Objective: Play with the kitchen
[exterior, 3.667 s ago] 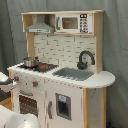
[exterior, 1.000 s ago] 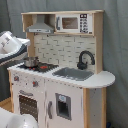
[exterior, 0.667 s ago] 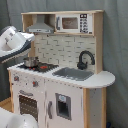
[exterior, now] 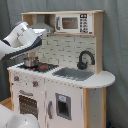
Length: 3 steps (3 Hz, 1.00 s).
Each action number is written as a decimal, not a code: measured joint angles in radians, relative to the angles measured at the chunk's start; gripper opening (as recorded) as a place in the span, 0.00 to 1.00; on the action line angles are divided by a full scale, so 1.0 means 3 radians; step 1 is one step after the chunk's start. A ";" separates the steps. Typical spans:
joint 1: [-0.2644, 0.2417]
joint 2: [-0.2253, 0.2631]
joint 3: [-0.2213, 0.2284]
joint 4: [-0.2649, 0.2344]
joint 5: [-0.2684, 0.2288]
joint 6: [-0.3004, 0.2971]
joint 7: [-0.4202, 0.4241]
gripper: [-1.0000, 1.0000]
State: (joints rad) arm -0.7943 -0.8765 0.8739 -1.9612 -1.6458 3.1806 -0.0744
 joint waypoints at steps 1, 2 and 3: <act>-0.0234 0.0147 0.0013 0.0014 0.0000 0.0087 -0.0208 1.00; -0.0420 0.0344 0.0042 0.0175 0.0001 0.0087 -0.0342 1.00; -0.0634 0.0570 0.0162 0.0247 0.0006 0.0076 -0.0344 1.00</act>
State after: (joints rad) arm -0.9845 -0.7055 0.9225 -1.8872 -1.6438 3.2036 -0.1775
